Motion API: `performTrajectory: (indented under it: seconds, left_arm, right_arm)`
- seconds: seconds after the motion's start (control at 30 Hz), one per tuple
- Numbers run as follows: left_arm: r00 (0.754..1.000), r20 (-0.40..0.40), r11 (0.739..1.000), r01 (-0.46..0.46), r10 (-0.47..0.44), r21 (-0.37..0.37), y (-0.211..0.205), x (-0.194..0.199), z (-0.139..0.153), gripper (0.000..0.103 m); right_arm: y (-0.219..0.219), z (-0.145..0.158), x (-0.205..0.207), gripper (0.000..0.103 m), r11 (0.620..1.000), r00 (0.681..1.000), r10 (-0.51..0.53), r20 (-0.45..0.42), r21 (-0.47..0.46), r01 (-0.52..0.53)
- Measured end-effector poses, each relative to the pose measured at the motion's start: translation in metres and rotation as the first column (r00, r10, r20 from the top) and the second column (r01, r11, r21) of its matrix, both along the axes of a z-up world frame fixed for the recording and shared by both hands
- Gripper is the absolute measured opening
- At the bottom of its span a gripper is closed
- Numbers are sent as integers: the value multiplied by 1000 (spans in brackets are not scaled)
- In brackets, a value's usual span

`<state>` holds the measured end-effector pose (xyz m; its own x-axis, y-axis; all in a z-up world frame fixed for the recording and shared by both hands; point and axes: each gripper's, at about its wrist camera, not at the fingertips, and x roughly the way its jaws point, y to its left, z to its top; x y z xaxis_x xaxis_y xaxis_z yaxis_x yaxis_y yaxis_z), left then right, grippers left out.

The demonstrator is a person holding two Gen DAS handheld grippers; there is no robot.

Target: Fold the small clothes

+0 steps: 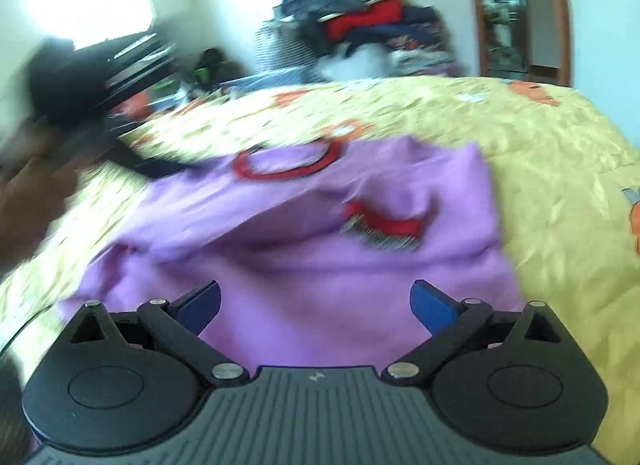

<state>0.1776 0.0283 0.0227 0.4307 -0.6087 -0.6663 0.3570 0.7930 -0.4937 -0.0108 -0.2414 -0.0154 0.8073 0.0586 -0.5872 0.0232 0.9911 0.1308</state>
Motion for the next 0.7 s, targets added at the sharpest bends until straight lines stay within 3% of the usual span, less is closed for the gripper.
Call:
performTrajectory:
  seconds: [0.1, 0.17, 0.23, 0.3, 0.33, 0.37, 0.43, 0.53, 0.6, 0.7]
  left_arm:
    - [999, 28, 984, -39, 34, 176, 24, 2, -22, 88]
    - [998, 63, 969, -11, -4, 245, 28, -3, -34, 80]
    - [994, 99, 949, 9, -42, 314, 26, -9, -43, 75]
    - [990, 126, 933, 12, -62, 361, 22, -13, -51, 71]
    - [987, 142, 925, 11, -70, 380, 19, -13, -55, 70]
    - [983, 163, 916, 6, -79, 402, 18, -15, -57, 69]
    - [976, 196, 896, -4, -93, 445, 16, -15, -58, 69]
    - [976, 209, 888, -41, -63, 457, 29, -14, -58, 69]
    - [976, 211, 899, -47, -51, 435, 40, -13, -57, 69]
    - [969, 248, 882, -95, -25, 461, 46, -19, -57, 69]
  right_arm:
    - [22, -5, 24, 84, 954, 995, 72, 63, -296, -50]
    - [33, -14, 39, 54, 907, 990, 129, 52, -410, -97]
    - [39, -26, 49, 50, 871, 982, 189, 4, -463, -166]
    - [41, -33, 59, 50, 860, 980, 199, -16, -477, -182]
    - [42, -37, 63, 38, 846, 982, 190, -24, -504, -176]
    - [44, -40, 65, 7, 825, 985, 171, -34, -541, -161]
    - [38, -40, 68, 4, 835, 987, 160, -28, -529, -151]
    - [33, -34, 69, 4, 778, 984, 175, 32, -617, -118]
    - [28, -24, 72, 4, 720, 977, 205, 61, -686, -108]
    - [18, -13, 78, 4, 609, 956, 279, 94, -787, -101]
